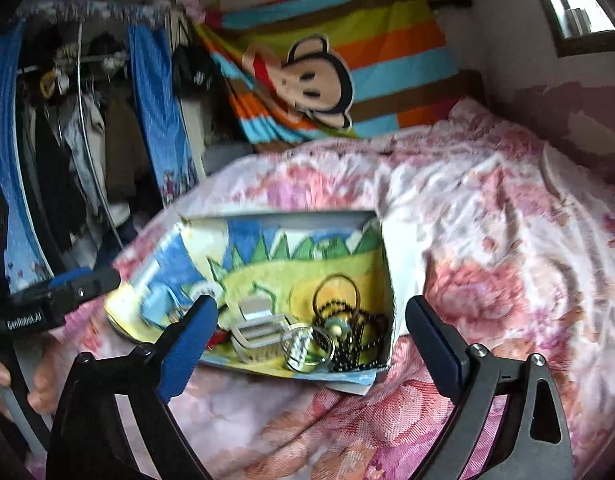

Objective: Organize jewelry
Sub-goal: 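Lift both tools away from the tray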

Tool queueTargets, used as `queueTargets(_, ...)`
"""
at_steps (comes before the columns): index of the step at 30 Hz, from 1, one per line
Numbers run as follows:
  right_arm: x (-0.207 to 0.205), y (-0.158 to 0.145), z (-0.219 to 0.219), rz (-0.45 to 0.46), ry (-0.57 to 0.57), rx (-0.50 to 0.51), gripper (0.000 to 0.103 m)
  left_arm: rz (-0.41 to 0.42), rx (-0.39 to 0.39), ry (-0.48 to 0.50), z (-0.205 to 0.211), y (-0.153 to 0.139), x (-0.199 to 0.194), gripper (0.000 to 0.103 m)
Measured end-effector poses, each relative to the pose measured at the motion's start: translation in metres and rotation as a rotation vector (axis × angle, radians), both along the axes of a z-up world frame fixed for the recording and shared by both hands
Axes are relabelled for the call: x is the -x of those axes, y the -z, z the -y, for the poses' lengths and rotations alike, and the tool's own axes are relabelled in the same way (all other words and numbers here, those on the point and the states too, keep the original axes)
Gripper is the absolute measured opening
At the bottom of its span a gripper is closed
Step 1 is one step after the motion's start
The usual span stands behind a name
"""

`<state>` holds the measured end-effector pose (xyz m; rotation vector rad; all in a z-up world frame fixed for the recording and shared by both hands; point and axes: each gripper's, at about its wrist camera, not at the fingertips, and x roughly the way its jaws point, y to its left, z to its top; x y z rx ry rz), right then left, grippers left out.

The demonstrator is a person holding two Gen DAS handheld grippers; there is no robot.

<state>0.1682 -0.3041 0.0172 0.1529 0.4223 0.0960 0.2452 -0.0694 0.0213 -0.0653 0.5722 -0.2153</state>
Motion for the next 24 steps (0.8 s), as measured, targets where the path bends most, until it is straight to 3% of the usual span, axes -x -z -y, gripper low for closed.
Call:
queueTargets(8, 0.056, -0.025, -0.013, 0.1, 0.008, 0.029, 0.101, 0.116, 0.015, -0.058, -0.013, -0.027, 0.055, 0.103)
queueTargets(24, 0.172, -0.042, -0.06, 0.231, -0.047, 0.11, 0.101, 0.208, 0.002, -0.119, -0.053, -0.038, 0.171, 0.103)
